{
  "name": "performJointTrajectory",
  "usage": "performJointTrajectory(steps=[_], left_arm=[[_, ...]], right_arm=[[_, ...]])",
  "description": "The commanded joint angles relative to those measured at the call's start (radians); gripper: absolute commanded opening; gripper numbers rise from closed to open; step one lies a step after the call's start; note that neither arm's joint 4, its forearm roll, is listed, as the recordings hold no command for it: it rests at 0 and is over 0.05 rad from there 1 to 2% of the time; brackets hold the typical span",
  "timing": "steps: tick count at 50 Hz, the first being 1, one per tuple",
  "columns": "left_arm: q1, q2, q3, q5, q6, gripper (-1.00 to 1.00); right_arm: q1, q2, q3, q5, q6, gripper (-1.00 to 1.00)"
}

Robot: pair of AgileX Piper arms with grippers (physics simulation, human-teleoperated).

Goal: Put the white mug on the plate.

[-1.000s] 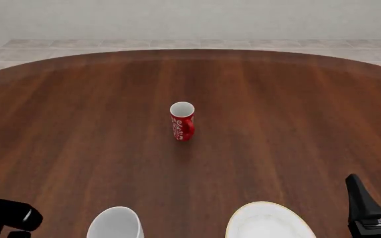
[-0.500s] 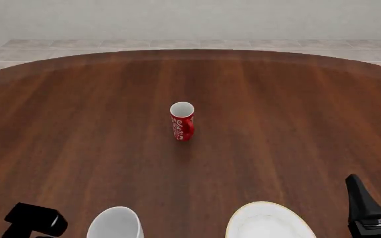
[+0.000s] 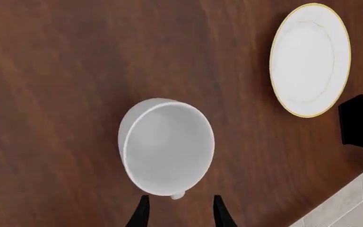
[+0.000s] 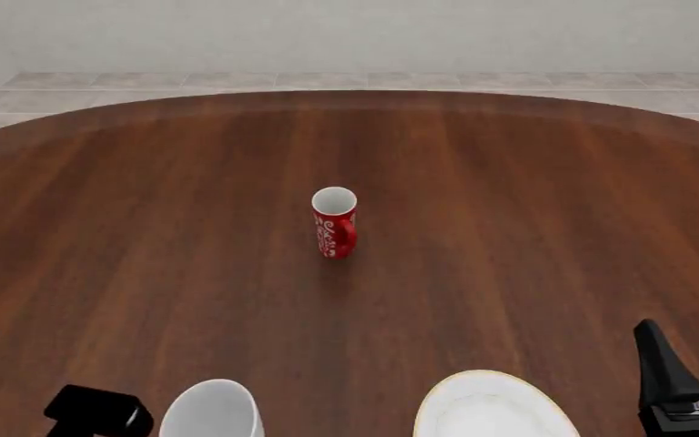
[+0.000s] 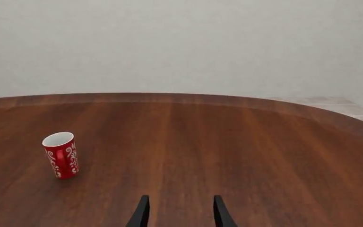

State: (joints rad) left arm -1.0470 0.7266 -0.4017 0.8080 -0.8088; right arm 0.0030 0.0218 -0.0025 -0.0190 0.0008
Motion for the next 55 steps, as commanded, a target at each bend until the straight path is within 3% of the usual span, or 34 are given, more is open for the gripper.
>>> performJointTrajectory(steps=[1,39,40,55], left_arm=[[-0.015,0.027,0.023,-0.047,-0.015,1.00],[-0.066,0.141,0.104,-0.204,-0.087,1.00],[-0.065,0.140,0.104,-0.203,-0.087,-1.00],[-0.050,0.141,0.068,-0.162,-0.045,-1.00]], right_arm=[[-0.003,-0.001,0.000,0.002,-0.002,1.00],[-0.002,-0.001,0.000,0.002,-0.001,1.00],[-0.002,-0.001,0.000,0.002,-0.002,1.00],[-0.002,-0.001,0.000,0.002,-0.002,1.00]])
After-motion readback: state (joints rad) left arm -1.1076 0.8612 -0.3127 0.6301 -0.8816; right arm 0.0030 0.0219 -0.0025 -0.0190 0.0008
